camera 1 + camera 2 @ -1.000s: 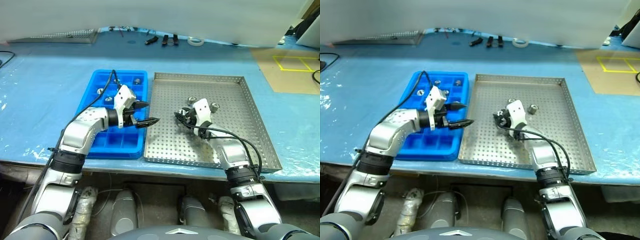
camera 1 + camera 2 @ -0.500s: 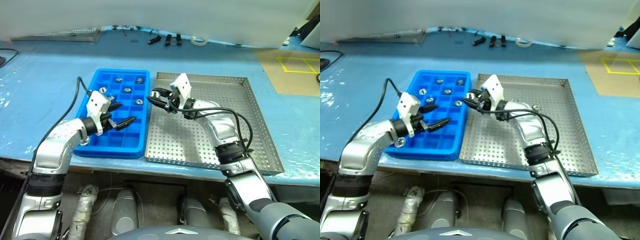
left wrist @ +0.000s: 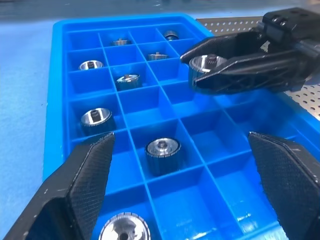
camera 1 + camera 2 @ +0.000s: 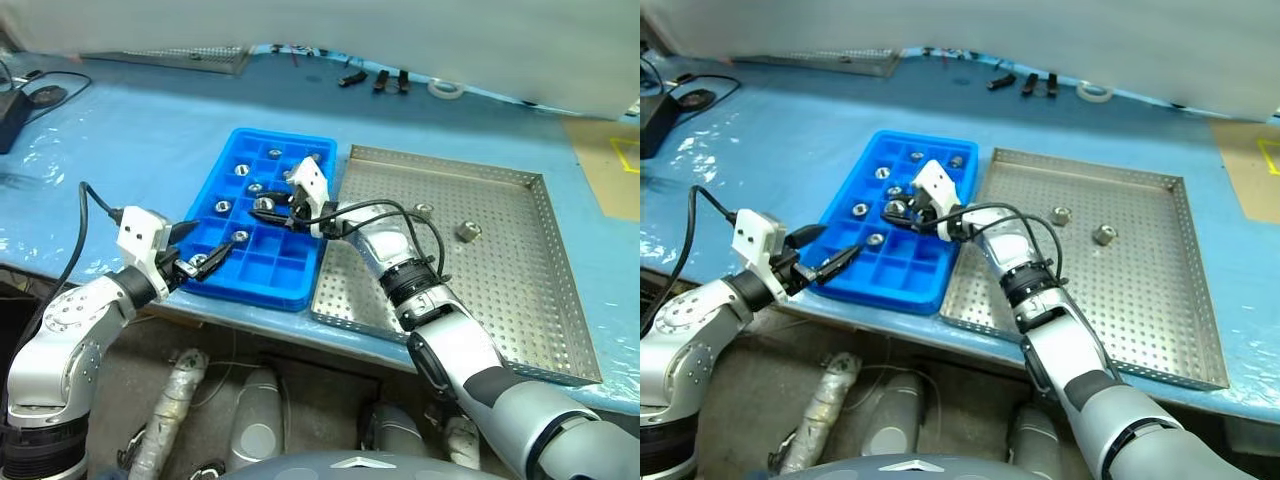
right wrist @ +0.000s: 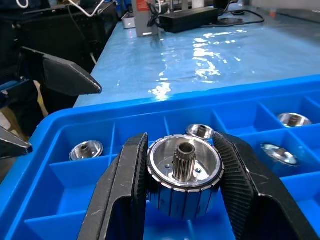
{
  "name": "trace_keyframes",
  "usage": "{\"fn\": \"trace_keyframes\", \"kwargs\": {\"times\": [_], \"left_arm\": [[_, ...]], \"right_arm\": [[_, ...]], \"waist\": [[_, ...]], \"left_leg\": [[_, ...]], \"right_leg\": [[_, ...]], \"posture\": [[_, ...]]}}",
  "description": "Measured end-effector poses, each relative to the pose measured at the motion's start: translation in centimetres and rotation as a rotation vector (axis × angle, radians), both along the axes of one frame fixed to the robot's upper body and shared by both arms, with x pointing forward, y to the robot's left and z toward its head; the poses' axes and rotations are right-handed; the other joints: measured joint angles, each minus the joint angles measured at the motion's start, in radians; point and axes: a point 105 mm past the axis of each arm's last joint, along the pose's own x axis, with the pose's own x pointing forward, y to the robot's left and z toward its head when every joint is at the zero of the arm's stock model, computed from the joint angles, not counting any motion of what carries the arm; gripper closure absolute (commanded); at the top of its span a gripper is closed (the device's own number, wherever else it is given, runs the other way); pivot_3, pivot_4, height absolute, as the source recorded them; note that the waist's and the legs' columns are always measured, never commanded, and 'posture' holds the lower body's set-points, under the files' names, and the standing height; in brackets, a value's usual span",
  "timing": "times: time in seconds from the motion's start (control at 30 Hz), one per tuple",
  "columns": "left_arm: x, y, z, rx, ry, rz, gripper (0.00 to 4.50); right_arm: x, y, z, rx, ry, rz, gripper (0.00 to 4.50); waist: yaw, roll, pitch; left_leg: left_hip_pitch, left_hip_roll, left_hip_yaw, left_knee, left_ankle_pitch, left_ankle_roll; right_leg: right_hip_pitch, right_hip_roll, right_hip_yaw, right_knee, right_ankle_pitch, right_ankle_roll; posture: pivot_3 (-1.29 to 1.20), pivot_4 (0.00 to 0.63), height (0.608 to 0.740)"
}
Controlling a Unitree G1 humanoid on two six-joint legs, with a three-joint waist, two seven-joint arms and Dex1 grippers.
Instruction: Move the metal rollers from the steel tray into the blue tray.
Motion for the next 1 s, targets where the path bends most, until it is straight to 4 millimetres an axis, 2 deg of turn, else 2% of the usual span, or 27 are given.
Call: {"fn": "trace_keyframes", "kwargs": {"times": [0.13, 0.37, 0.63, 0.67, 0.87, 1.0], "left_arm": [[-0.1, -0.2, 0.2, -0.008, -0.002, -0.002, 0.00], [0.2, -0.9, 0.6, -0.011, -0.006, -0.033, 0.00], [0.6, -1.7, 0.5, -0.015, 0.002, -0.062, 0.00], [0.6, -1.7, 0.5, -0.015, 0.003, -0.065, 0.00], [0.7, -2.2, 0.6, -0.026, 0.005, -0.092, 0.00], [1.1, -3.1, 0.6, -0.033, 0.014, -0.137, 0.00]], "right_arm": [[0.6, -0.6, -1.0, -0.027, 0.009, -0.049, 2.86], [1.4, -1.1, -0.7, -0.025, -0.021, -0.099, 2.86], [2.9, -2.2, -0.9, -0.046, -0.022, -0.211, 0.15], [3.0, -2.3, -0.9, -0.045, -0.023, -0.222, 0.03], [3.4, -3.0, -0.6, -0.028, -0.021, -0.254, 0.03], [3.9, -3.9, 0.1, -0.025, -0.045, -0.280, 0.03]], "waist": [[0.016, 0.000, 0.000], [0.017, 0.000, 0.000], [0.011, 0.000, 0.000], [0.011, 0.000, 0.000], [0.012, 0.000, 0.000], [0.010, 0.000, 0.000]], "left_leg": [[0.000, 0.000, -0.002, 0.000, 0.001, -0.002], [0.000, 0.000, -0.003, 0.000, 0.002, -0.003], [0.000, 0.000, -0.003, 0.000, 0.002, -0.004], [0.000, 0.000, -0.003, 0.000, 0.002, -0.004], [0.000, 0.000, -0.003, 0.000, 0.002, -0.004], [0.000, 0.000, -0.003, 0.001, 0.003, -0.004]], "right_leg": [[0.000, 0.000, 0.001, 0.002, 0.000, 0.000], [0.000, 0.001, 0.001, 0.002, 0.000, 0.000], [-0.001, 0.001, 0.000, 0.002, 0.000, 0.000], [-0.001, 0.001, 0.000, 0.002, 0.000, 0.000], [-0.001, 0.001, 0.000, 0.002, 0.000, 0.000], [-0.001, 0.001, 0.000, 0.003, 0.000, 0.000]], "posture": [[0.51, 0.150, 0.740], [0.49, 0.150, 0.740], [0.46, 0.150, 0.740], [0.46, 0.150, 0.740], [0.45, 0.150, 0.740], [0.35, 0.150, 0.740]]}}
